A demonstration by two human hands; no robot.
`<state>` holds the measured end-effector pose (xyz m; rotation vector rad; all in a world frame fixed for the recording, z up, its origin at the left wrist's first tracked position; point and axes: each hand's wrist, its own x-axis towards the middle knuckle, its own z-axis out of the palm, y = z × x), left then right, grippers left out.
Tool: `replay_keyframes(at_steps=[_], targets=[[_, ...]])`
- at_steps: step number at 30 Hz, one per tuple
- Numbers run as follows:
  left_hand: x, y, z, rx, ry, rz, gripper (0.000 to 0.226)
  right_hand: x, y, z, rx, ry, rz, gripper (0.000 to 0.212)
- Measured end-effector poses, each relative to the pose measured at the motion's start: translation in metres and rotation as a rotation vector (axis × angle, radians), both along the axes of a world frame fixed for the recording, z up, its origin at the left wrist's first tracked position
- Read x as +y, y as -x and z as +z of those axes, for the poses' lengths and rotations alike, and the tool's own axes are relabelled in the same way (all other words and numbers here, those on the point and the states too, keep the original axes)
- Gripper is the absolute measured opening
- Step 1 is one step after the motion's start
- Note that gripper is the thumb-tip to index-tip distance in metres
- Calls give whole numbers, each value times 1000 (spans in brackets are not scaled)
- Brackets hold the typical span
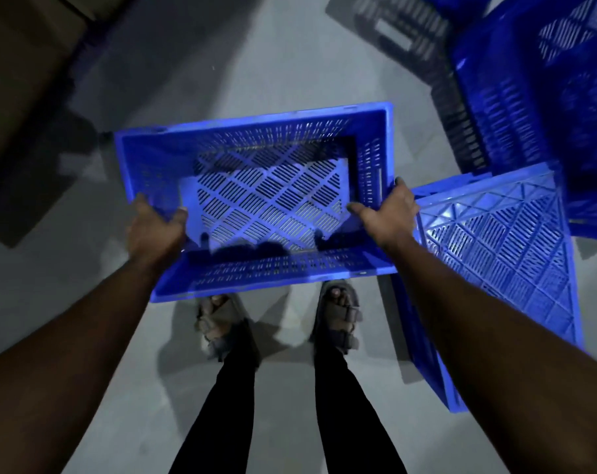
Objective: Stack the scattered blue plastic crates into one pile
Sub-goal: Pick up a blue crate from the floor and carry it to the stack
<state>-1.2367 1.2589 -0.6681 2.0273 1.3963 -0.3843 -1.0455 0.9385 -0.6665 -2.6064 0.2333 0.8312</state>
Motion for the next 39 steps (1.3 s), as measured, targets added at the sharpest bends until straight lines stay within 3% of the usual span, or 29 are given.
replay_keyframes(at_steps=[6,8,9,12,17,20,27,33,39], targets=[[33,2,-18,52,-89,251,78,10,-17,-31,71,-149,-151,70],[48,9,-29,-23,55,417,84,11,-18,-41,79,-211,-279,61],[53,13,-35,-88,157,500,76,10,-19,-44,86,-224,-318,57],[66,23,-47,-191,277,546,23,-2,-26,-59,140,-329,-439,76],[90,28,-38,-169,586,544,41,-9,-32,-43,204,-452,-421,90],[93,33,-13,-259,635,528,52,-15,-31,-20,214,-414,-378,94],[76,28,114,-306,626,528,54,-29,-16,110,277,-531,-454,97],[69,30,265,-310,570,486,58,-47,13,273,350,-666,-562,69],[44,41,423,-276,692,389,62,-91,75,421,277,-677,-651,69]])
